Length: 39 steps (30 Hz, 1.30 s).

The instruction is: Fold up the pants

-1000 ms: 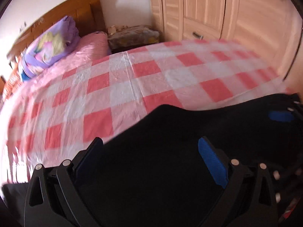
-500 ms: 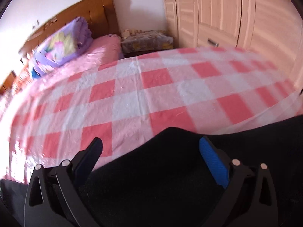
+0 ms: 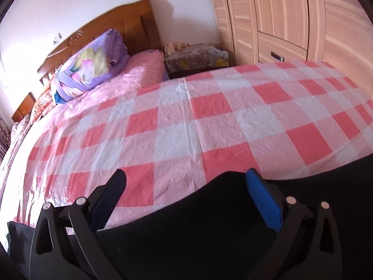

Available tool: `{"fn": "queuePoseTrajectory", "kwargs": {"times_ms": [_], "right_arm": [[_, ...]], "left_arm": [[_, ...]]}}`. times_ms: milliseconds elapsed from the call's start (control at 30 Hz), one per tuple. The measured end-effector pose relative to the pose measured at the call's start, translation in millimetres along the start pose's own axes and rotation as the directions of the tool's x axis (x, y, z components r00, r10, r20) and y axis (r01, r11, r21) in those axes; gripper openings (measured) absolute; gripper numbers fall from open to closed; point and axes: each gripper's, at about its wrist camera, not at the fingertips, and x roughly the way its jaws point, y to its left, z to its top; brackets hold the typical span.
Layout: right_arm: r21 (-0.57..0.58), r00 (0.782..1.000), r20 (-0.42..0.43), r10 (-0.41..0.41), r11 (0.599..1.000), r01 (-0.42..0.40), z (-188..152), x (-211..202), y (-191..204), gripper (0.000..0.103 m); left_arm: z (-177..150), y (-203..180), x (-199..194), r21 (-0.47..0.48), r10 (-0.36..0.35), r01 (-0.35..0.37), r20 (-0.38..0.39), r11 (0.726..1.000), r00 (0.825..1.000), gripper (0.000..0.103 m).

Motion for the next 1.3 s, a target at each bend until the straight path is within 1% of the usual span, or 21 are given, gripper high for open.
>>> {"fn": "queuePoseTrajectory", "kwargs": {"times_ms": [67, 167, 233, 267, 333, 467, 533, 567, 600, 633, 667, 733, 800, 833, 900, 967, 1000, 1033, 1100, 1200, 1300], "right_arm": [[0.004, 0.998, 0.053, -0.031, 1.000, 0.030, -5.6, -20.9, 9.4, 0.099], [-0.042, 0.993, 0.113, 0.020, 0.999, -0.016, -27.0, -47.6, 26.0, 0.099], [-0.056, 0.992, 0.117, 0.042, 0.998, -0.036, -32.0, -50.7, 36.0, 0.099], [-0.062, 0.992, 0.115, 0.058, 0.997, -0.051, -37.4, -52.7, 41.2, 0.099], [-0.072, 0.991, 0.107, 0.081, 0.995, -0.073, -44.4, -50.8, 54.1, 0.099], [-0.116, 0.994, 0.079, 0.079, 0.991, -0.070, -53.5, -42.2, 74.3, 0.099], [-0.160, 0.997, 0.017, 0.075, 0.985, -0.071, -62.9, -33.2, 84.0, 0.099], [-0.166, 0.995, 0.053, 0.085, 0.983, -0.075, -66.5, -36.0, 81.8, 0.099], [-0.155, 0.993, 0.039, 0.109, 0.983, -0.101, -69.3, -35.8, 76.7, 0.099], [-0.155, 0.993, 0.036, 0.114, 0.982, -0.107, -70.4, -37.2, 74.7, 0.099], [-0.168, 0.994, 0.024, 0.107, 0.981, -0.101, -71.5, -38.6, 75.0, 0.099], [-0.205, 0.999, 0.003, 0.052, 0.977, -0.051, -70.7, -41.1, 80.6, 0.099], [-0.194, 0.999, 0.031, 0.020, 0.981, -0.013, -68.4, -52.1, 87.4, 0.099], [-0.190, 0.998, 0.055, 0.042, 0.981, -0.031, -67.5, -57.0, 89.8, 0.099], [-0.183, 0.989, 0.103, 0.105, 0.980, -0.085, -66.4, -60.0, 96.1, 0.099], [-0.180, 0.993, 0.056, 0.100, 0.980, -0.089, -66.5, -45.5, 102.1, 0.099], [-0.187, 0.996, 0.028, 0.087, 0.979, -0.080, -68.7, -34.9, 104.8, 0.099], [-0.178, 0.994, 0.057, 0.096, 0.980, -0.084, -69.8, -37.4, 103.2, 0.099], [-0.176, 0.995, 0.026, 0.100, 0.980, -0.094, -69.1, -38.4, 101.3, 0.099], [-0.201, 0.998, -0.002, 0.069, 0.977, -0.069, -67.7, -42.5, 101.7, 0.099], [-0.183, 0.998, 0.029, 0.050, 0.982, -0.044, -69.0, -49.8, 102.2, 0.099]], "left_arm": [[0.6, 5.8, -22.1, -0.027, 0.027, -0.026, 0.068, 0.999, 0.997, 0.101], [-6.5, 17.1, -80.9, -0.076, -0.100, 0.111, 0.139, 0.991, 0.985, 0.101], [-19.9, 14.2, -111.4, -0.060, -0.174, 0.185, 0.147, 0.981, 0.974, 0.101], [-33.3, 7.3, -128.6, -0.023, -0.228, 0.233, 0.135, 0.972, 0.964, 0.102], [-65.2, -10.9, -151.2, 0.060, -0.279, 0.274, 0.098, 0.960, 0.955, 0.102], [-121.0, -35.4, -167.5, 0.141, -0.234, 0.224, 0.059, 0.964, 0.970, 0.102], [-142.7, -37.1, -166.1, 0.131, -0.197, 0.190, 0.042, 0.973, 0.980, 0.102], [-150.8, -38.1, -162.7, 0.130, -0.208, 0.204, 0.019, 0.970, 0.978, 0.102], [-159.7, -39.7, -155.8, 0.138, -0.217, 0.216, -0.011, 0.967, 0.976, 0.102], [-164.1, -37.0, -154.3, 0.124, -0.232, 0.230, 0.004, 0.965, 0.973, 0.102], [-167.1, -30.6, -154.7, 0.080, -0.254, 0.252, 0.018, 0.965, 0.967, 0.102], [-166.0, -23.0, -151.4, 0.024, -0.294, 0.294, -0.017, 0.955, 0.956, 0.102], [-166.0, -15.5, -162.7, -0.012, -0.308, 0.308, 0.018, 0.951, 0.951, 0.102], [-168.9, -12.5, -171.1, -0.020, -0.298, 0.300, 0.060, 0.954, 0.953, 0.102], [-176.7, -10.5, -174.3, -0.026, -0.290, 0.292, 0.073, 0.956, 0.954, 0.102], [-191.5, -12.9, -157.4, -0.018, -0.312, 0.311, -0.010, 0.950, 0.950, 0.102], [-196.6, -10.8, -164.5, 0.001, -0.310, 0.310, 0.046, 0.951, 0.950, 0.102], [-199.5, -9.5, -168.8, 0.007, -0.303, 0.303, 0.055, 0.953, 0.951, 0.102], [-203.2, -2.9, -181.8, 0.019, -0.317, 0.316, 0.052, 0.949, 0.947, 0.102], [-209.6, 34.8, -207.3, -0.018, -0.275, 0.279, 0.127, 0.960, 0.953, 0.102], [-220.4, 119.5, -216.7, -0.206, -0.193, 0.228, 0.176, 0.952, 0.965, 0.102]]}}
